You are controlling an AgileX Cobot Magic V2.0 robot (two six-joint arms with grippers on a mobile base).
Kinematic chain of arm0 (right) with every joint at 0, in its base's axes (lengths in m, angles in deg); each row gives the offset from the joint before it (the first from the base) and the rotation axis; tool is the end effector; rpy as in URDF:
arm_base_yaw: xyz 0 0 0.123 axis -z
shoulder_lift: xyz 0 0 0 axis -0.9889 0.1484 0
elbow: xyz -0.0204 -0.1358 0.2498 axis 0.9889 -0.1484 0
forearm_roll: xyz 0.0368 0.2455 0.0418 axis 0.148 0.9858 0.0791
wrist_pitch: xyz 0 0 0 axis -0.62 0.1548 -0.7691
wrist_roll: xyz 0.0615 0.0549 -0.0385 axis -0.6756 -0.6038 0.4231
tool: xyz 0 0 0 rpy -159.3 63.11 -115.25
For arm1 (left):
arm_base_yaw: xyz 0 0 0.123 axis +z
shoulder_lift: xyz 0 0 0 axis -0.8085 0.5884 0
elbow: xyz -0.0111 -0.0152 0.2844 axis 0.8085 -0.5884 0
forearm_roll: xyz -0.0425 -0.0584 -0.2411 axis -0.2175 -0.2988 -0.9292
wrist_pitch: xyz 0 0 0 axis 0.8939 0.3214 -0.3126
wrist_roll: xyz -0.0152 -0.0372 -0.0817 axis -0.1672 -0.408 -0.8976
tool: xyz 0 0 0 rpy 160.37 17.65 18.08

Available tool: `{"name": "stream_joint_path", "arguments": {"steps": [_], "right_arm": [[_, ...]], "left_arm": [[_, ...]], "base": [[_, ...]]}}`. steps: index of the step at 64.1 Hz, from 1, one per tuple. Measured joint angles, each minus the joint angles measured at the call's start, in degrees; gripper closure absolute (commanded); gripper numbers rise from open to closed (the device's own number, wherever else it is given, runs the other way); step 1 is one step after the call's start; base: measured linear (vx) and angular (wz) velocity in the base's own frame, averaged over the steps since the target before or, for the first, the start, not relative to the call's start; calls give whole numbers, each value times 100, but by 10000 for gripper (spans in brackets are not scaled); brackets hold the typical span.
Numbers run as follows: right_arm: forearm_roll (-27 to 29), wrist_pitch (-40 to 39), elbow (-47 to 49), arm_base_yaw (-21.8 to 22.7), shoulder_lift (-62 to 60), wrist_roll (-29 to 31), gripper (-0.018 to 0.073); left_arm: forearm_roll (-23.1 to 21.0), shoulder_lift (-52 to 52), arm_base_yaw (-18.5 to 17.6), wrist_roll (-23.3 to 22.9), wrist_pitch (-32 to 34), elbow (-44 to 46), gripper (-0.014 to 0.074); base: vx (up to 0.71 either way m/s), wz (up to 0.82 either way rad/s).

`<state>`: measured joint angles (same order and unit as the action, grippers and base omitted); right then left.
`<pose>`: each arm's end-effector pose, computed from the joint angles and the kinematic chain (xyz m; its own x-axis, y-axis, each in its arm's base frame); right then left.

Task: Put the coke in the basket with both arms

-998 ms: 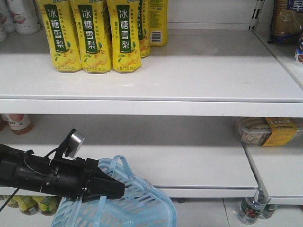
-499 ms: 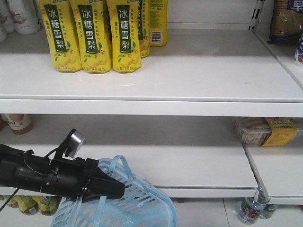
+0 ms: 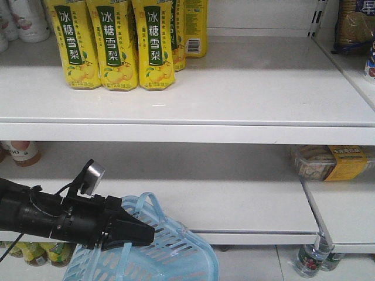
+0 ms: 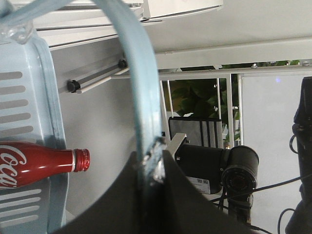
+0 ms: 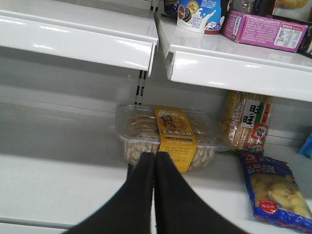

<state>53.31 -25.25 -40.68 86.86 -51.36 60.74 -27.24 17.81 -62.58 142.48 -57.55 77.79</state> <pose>0.0454 -0.0025 0.2460 -0.1509 -0.1641 -0.9748 0.0489 0.9837 -0.1731 0.2449 -0.1201 0.1814 -0.9946 -0.0297 -0.0990 0.0798 0.3891 -0.9177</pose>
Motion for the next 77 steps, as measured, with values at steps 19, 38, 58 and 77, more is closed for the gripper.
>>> {"name": "stream_joint_path", "arguments": {"steps": [19,38,58,77], "right_arm": [[0,-5,-5,0,0,0,568],[0,-6,-5,0,0,0,568],[0,-6,-5,0,0,0,568],[0,-11,-5,0,0,0,568]], "left_arm": [[73,-41,0,0,-1,-27,602],[334,-1373,0,38,98,-668,602],[860,-3356,0,20,34,-888,602],[1546,-5059,0,-29,999,-896,602]], "base": [[0,0],[0,0],[0,0],[0,0]]}}
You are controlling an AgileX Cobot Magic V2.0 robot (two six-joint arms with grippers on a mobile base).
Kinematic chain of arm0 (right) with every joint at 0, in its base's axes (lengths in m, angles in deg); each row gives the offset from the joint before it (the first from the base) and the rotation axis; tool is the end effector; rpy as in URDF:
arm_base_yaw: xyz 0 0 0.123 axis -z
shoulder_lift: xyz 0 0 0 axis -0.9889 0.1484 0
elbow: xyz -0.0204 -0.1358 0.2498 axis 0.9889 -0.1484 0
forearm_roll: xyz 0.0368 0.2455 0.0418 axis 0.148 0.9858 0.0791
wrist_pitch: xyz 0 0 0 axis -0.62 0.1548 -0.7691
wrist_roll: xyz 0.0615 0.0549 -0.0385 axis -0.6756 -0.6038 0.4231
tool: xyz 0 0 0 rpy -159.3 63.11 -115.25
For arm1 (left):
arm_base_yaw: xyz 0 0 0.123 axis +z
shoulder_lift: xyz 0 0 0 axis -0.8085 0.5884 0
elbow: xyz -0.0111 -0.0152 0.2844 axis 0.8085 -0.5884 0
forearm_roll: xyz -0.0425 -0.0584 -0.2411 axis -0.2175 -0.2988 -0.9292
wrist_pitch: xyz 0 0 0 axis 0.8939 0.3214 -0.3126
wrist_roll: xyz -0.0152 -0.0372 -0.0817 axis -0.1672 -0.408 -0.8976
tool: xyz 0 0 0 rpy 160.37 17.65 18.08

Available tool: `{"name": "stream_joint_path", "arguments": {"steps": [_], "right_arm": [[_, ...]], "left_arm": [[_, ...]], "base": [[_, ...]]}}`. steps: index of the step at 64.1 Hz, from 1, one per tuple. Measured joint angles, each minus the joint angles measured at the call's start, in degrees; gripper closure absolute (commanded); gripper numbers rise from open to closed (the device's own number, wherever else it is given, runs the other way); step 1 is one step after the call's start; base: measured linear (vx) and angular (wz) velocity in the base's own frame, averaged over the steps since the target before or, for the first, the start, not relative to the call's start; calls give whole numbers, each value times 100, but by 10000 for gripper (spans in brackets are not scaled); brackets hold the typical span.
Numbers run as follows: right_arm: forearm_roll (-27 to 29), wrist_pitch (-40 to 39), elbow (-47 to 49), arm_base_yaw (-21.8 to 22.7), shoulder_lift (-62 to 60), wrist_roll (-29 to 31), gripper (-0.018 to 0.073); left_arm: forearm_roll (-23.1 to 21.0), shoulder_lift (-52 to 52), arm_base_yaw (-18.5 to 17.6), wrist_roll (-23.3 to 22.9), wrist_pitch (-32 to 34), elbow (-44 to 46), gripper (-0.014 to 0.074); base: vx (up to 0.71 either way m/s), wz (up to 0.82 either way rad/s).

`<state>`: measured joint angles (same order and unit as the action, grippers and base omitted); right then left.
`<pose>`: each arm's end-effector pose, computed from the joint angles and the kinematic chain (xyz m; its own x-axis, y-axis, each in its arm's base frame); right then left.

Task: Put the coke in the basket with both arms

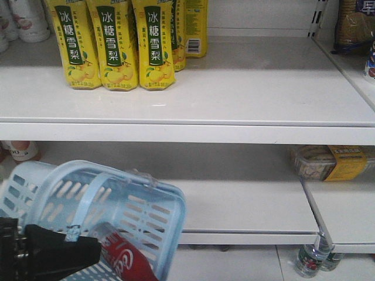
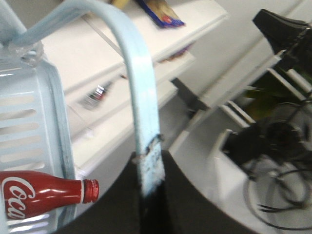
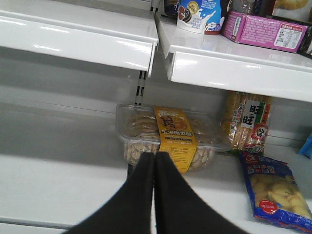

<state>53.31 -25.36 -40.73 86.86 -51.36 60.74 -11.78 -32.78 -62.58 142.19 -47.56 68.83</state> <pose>0.0455 -0.0025 0.2459 -0.1499 -0.1641 -0.9750 0.0491 0.9837 -0.1731 0.1162 -0.0880 0.2949 -0.6251 0.0579 -0.7784 0.6711 0.5492 -0.4981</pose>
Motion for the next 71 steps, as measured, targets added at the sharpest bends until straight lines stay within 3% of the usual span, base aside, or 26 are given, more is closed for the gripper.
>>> {"name": "stream_joint_path", "arguments": {"steps": [11,27,41,58,64,71], "right_arm": [[0,0,0,0,0,0,568],[0,0,0,0,0,0,568],[0,0,0,0,0,0,568],[0,0,0,0,0,0,568],[0,0,0,0,0,0,568],[0,0,0,0,0,0,568]], "left_arm": [[742,-965,0,-92,588,-12,602],[1788,-2221,0,-871,1634,-612,602],[3421,-3232,0,-2036,2299,-1299,602],[5283,-3798,0,-4118,3738,-2247,602],[5832,-3811,0,-4544,4395,-2644,602],[6261,-4009,81,-4730,4956,-3038,602]], "base": [[0,0],[0,0],[0,0],[0,0],[0,0],[0,0]]}}
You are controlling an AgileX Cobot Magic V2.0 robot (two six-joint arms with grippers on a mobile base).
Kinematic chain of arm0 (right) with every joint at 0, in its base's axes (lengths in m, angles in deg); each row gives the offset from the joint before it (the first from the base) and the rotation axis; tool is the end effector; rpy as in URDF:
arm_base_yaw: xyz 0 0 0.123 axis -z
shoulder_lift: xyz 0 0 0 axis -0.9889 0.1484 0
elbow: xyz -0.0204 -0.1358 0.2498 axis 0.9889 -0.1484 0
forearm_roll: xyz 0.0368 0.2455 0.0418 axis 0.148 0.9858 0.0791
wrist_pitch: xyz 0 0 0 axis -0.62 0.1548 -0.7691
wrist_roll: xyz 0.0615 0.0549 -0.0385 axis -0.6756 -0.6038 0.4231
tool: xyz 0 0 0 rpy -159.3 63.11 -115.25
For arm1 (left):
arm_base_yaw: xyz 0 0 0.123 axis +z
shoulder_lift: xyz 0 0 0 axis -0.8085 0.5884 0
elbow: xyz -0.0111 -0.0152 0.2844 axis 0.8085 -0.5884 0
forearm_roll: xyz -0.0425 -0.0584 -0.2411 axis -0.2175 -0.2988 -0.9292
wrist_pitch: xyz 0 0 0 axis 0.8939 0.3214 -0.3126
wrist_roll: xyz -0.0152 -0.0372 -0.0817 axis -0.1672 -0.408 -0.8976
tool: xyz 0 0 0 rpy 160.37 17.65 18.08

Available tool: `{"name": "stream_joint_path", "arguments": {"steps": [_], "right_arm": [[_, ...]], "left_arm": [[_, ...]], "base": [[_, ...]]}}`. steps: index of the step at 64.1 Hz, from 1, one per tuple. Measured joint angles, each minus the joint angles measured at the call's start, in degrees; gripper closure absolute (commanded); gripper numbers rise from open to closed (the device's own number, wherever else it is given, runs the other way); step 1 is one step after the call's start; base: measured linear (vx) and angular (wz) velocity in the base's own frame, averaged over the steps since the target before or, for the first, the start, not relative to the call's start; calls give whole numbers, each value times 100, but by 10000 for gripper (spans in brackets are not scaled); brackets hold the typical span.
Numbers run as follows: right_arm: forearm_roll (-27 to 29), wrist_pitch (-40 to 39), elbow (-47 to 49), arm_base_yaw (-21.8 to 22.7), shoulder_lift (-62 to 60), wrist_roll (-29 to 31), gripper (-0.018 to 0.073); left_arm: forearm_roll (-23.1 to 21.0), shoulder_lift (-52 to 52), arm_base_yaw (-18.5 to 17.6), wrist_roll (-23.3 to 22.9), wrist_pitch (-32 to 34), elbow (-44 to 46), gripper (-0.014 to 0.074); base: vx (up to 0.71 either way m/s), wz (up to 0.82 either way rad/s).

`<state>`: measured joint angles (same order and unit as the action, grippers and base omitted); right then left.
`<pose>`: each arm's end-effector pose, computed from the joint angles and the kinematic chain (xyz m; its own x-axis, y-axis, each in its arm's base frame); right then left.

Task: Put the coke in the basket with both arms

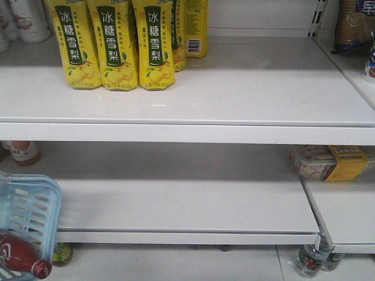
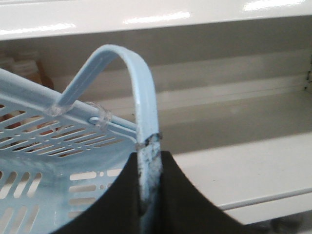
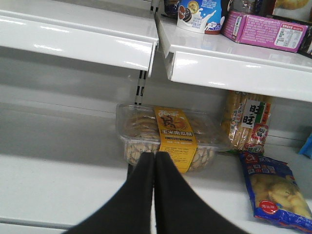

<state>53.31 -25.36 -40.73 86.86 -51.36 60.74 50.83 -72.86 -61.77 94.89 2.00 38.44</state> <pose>0.0455 -0.0025 0.2459 -0.1499 -0.1641 -0.9750 0.0491 0.9837 -0.1731 0.0634 -0.0097 0.2004 -0.0953 0.0079 -0.9954 0.1461 0.9893 -0.0061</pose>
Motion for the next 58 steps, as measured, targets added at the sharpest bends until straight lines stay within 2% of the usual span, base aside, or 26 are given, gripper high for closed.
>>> {"name": "stream_joint_path", "arguments": {"steps": [10,26,58], "right_arm": [[0,0,0,0,0,0,568],[0,0,0,0,0,0,568],[0,0,0,0,0,0,568]], "left_arm": [[186,-449,238,-77,383,-238,602],[220,-584,679,-240,185,-242,602],[234,-584,844,-276,86,-249,602]], "base": [[0,0],[0,0],[0,0]]}}
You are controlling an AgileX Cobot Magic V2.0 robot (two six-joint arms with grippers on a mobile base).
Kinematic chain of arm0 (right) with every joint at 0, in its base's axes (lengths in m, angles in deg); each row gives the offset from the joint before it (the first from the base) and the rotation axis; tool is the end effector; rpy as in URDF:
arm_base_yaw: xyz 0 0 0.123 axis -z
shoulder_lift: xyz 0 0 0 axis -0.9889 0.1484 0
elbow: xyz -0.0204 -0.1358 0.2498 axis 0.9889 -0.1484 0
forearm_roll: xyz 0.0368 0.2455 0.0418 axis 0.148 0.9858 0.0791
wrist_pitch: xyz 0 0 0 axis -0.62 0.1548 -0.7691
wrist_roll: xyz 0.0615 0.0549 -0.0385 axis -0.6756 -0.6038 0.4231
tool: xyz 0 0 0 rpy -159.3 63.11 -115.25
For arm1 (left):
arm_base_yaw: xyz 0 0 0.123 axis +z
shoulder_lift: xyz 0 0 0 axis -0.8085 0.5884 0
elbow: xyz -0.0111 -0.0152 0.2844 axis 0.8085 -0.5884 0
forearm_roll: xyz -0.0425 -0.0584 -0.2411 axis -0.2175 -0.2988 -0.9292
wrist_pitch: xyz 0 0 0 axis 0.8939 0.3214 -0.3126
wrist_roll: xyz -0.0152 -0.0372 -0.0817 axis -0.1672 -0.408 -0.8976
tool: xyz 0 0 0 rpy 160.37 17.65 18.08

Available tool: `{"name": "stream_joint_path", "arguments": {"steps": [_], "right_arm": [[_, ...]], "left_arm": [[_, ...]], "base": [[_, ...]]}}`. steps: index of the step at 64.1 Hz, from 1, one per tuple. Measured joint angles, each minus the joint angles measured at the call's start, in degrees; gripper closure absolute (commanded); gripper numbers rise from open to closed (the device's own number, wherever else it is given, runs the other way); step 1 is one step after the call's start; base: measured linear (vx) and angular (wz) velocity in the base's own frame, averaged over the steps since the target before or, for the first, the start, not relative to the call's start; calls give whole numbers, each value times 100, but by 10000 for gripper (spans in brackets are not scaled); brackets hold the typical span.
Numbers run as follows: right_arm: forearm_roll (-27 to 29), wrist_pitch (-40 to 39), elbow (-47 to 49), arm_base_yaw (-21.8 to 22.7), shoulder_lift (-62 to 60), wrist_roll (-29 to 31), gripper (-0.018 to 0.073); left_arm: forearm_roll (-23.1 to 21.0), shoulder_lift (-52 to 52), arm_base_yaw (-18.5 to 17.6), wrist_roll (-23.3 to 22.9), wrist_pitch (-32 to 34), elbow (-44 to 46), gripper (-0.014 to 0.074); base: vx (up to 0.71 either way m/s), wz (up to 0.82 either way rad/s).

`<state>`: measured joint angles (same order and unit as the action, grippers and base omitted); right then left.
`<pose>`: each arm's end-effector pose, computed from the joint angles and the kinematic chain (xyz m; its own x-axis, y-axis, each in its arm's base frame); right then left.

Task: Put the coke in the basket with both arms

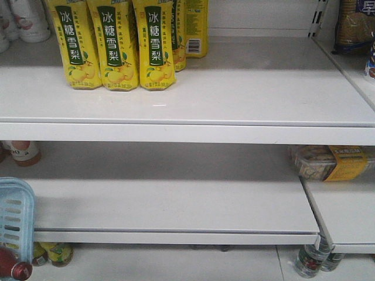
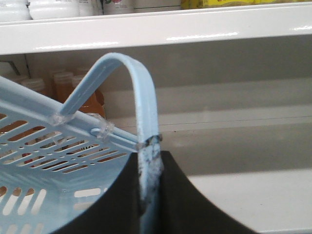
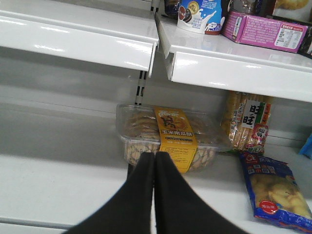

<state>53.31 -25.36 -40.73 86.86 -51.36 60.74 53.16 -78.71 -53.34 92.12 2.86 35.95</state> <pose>0.0455 -0.0025 0.2459 -0.1499 -0.1641 -0.9750 0.0491 0.9837 -0.1731 0.0577 0.0001 0.1931 -0.0223 -0.0133 -0.9997 -0.0051 0.9999 -0.0132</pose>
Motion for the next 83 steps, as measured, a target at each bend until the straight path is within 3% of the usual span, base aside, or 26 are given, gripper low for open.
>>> {"name": "stream_joint_path", "arguments": {"steps": [68,83], "right_arm": [[0,-7,-7,0,0,0,568],[-2,-949,-766,0,-152,-129,568]], "left_arm": [[5,0,52,0,0,0,602],[5,0,52,0,0,0,602]], "base": [[0,0],[0,0]]}}
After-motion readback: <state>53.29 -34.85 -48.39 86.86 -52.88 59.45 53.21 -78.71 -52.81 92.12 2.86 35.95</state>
